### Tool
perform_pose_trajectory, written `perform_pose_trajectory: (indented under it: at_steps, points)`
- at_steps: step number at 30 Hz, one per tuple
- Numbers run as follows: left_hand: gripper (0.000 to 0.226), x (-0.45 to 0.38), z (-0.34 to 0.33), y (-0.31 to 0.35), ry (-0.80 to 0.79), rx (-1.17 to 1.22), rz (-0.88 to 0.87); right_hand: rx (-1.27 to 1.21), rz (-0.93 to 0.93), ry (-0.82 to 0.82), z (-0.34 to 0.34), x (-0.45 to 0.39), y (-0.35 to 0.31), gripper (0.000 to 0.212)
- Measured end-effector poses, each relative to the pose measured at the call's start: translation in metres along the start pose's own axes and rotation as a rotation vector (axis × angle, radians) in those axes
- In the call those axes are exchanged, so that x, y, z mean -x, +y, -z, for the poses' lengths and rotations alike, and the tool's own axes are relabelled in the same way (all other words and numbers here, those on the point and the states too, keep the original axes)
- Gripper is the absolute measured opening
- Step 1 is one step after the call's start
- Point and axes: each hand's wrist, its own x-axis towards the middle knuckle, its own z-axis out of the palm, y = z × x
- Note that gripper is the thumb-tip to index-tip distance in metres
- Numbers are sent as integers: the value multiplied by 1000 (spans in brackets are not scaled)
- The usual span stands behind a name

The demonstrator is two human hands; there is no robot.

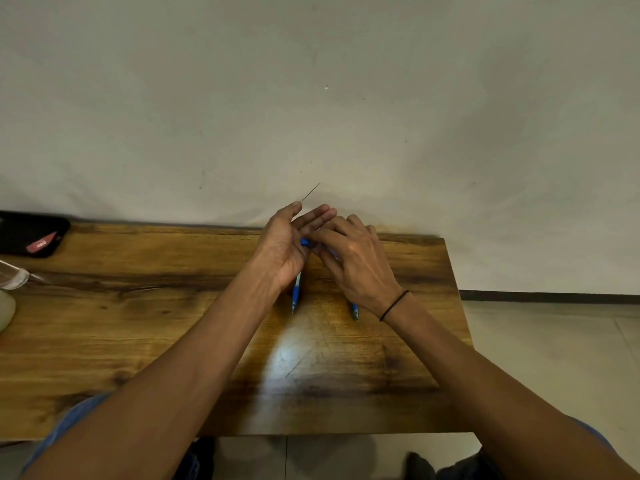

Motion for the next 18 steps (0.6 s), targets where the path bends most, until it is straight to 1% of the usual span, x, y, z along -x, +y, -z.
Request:
perform_pose_trajectory:
  at_steps: [8,12,15,18]
  points:
    - [49,-2,2,0,-5,-72,6,-46,-46,10,-2,0,-2,24]
    - [49,-4,4,1,-17,-56,1,-75,-61,23,-2,-1,-3,22]
    - [50,-6,7,0,-26,-26,6,-162,-112,36,-5,-2,-3,20]
    - [51,-7,6,1,-23,-4,-14,-307,-172,76,-6,-3,-1,19]
